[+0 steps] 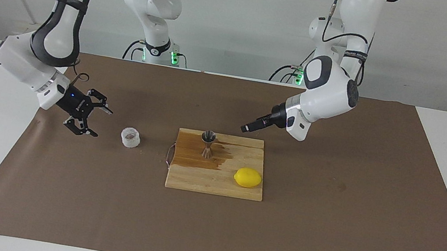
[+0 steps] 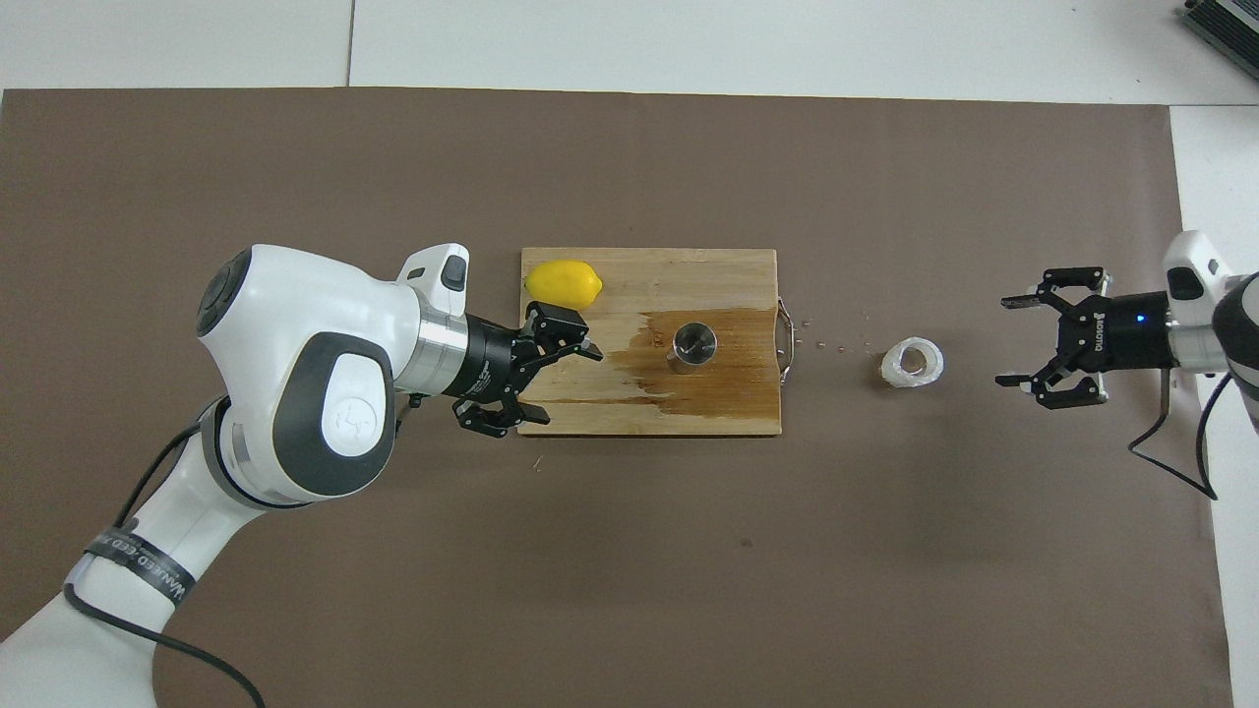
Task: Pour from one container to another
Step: 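Retract the left gripper while the right gripper reaches the white cup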
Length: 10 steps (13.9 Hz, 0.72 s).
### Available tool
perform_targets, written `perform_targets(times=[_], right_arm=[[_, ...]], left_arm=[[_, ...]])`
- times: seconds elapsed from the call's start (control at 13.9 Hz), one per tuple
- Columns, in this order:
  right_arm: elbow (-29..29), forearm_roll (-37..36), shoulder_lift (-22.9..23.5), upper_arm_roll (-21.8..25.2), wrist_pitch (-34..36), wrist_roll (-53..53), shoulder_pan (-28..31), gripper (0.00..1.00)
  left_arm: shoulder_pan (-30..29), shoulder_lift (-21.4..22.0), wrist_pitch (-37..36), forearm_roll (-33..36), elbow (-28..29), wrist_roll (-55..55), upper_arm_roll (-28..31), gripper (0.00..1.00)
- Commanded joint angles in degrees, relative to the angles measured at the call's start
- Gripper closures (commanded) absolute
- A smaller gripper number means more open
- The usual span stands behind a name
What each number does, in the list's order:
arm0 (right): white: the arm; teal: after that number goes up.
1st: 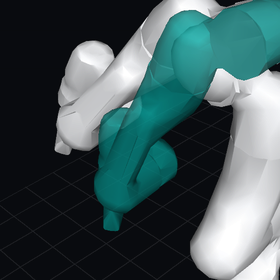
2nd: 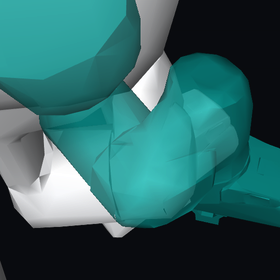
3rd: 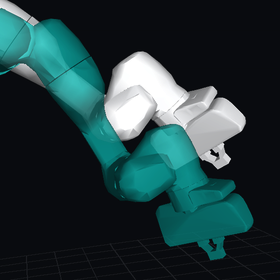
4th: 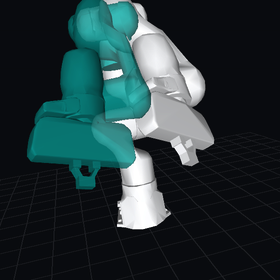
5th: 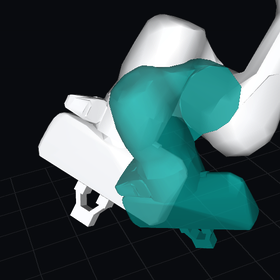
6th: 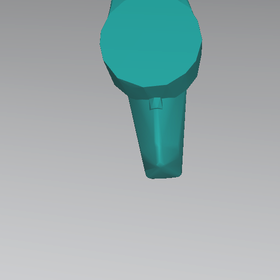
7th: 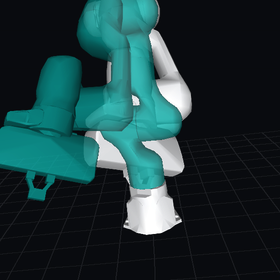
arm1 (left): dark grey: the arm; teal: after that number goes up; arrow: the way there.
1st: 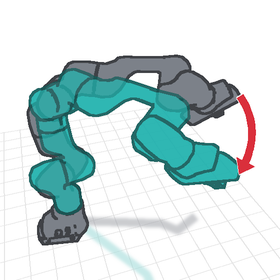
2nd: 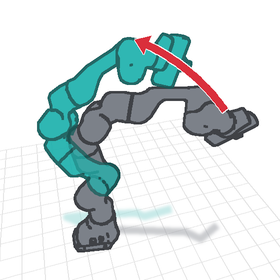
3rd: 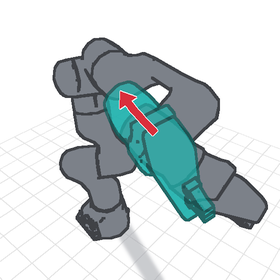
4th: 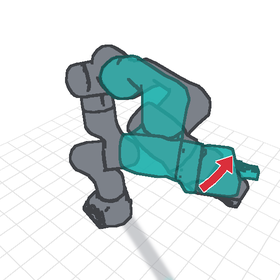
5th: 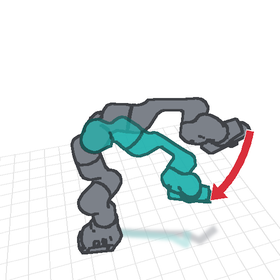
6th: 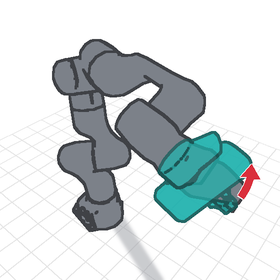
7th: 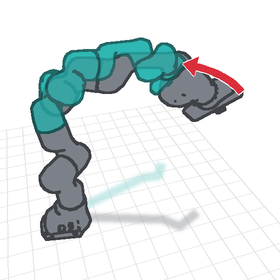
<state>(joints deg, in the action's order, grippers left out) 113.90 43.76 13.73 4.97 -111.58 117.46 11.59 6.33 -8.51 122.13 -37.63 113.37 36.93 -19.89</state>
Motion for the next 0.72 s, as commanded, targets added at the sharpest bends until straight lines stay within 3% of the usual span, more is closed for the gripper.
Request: perform_targets(times=[0.0, 0.29, 0.43, 0.65], right_arm=[[0.27, 6.67, 5.59, -0.22, 0.65, 8.9, 0.62, 0.0], [0.88, 8.18, 8.07, -0.31, 2.05, 13.76, 0.27, 0.0], [2.46, 9.58, 8.42, -0.4, 2.77, 14.28, -0.42, 0.0], [2.64, 12.12, 8.51, -0.49, 1.54, 15.52, -2.79, 0.0]], left_arm=[[0.43, 1.3, -5.83, 15.25, -4.28, 0.87, 0.03, 0.0], [0.79, 1.48, -11.46, 25.22, -6.93, 0.25, 0.11, 0.0], [0.88, 3.23, -15.06, 33.55, -7.81, 0.08, -0.06, 0.0], [0.09, 7.09, -19.11, 35.87, -7.82, -1.75, 0.11, 0.0]])
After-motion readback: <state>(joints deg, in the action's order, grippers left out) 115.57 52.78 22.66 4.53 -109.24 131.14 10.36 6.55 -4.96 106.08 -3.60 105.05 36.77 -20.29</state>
